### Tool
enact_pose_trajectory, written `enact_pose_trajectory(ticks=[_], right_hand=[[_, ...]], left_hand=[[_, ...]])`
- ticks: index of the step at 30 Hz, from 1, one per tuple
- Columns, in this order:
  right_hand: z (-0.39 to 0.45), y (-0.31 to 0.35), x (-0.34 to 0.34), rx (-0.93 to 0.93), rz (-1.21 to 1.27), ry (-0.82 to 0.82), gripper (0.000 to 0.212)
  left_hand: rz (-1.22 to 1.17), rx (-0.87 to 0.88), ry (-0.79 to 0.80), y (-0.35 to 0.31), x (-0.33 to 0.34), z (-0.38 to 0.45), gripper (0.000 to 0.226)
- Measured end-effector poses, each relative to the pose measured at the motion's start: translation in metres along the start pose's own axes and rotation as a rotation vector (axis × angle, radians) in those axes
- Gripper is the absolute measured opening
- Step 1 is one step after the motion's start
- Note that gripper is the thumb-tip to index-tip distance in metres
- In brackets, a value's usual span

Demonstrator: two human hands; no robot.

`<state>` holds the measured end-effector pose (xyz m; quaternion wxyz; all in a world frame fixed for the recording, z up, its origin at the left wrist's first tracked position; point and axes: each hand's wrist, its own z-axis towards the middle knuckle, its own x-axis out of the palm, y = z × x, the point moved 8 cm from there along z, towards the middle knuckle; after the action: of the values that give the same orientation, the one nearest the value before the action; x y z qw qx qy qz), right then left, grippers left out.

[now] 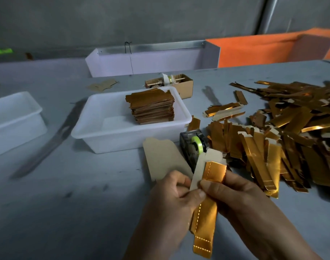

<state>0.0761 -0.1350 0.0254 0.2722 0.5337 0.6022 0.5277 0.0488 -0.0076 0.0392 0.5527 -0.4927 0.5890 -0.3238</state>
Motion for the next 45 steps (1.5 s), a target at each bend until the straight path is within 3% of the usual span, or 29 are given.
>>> enact_pose_trajectory(ticks=[6, 14, 19, 22, 24, 29, 31, 34, 36, 39, 45], right_hand=[[0.001, 0.017, 0.002, -0.118, -0.080, -0.105, 0.026], [0.001, 0.027, 0.012, -0.217, -0.129, -0.144, 0.018], [0.002, 0.027, 0.013, -0.235, -0.116, -0.195, 0.020], [0.004, 0.026, 0.013, -0.230, -0.110, -0.241, 0.022], [0.006, 0.024, 0.015, -0.213, -0.106, -0.256, 0.019], [0.009, 0.020, 0.017, -0.184, -0.095, -0.261, 0.008], [0.009, 0.022, 0.018, -0.193, -0.090, -0.256, 0.012], [0.009, 0.023, 0.017, -0.194, -0.049, -0.243, 0.020], [0.009, 0.023, 0.017, -0.179, -0.037, -0.224, 0.017], [0.009, 0.025, 0.016, -0.183, -0.066, -0.189, 0.005], [0.007, 0.027, 0.017, -0.197, -0.107, -0.153, 0.028]], left_hand=[[-0.098, 0.037, -0.071, -0.001, -0.010, 0.004, 0.005], [-0.099, 0.117, -0.224, -0.005, -0.021, 0.003, 0.014], [0.209, 0.271, -0.443, -0.024, -0.028, -0.011, 0.016], [0.390, 0.322, -0.496, -0.043, -0.022, -0.020, 0.007], [0.565, 0.346, -0.425, -0.048, -0.008, -0.016, 0.026], [0.911, 0.365, -0.470, -0.052, 0.007, -0.018, 0.061], [0.910, 0.336, -0.471, -0.043, 0.008, -0.014, 0.065], [0.704, 0.302, -0.324, -0.033, 0.004, 0.000, 0.057], [0.670, 0.312, -0.437, -0.033, 0.005, -0.008, 0.039], [0.614, 0.363, -0.486, -0.040, 0.008, -0.015, 0.047], [0.677, 0.385, -0.448, -0.042, 0.009, -0.017, 0.069]])
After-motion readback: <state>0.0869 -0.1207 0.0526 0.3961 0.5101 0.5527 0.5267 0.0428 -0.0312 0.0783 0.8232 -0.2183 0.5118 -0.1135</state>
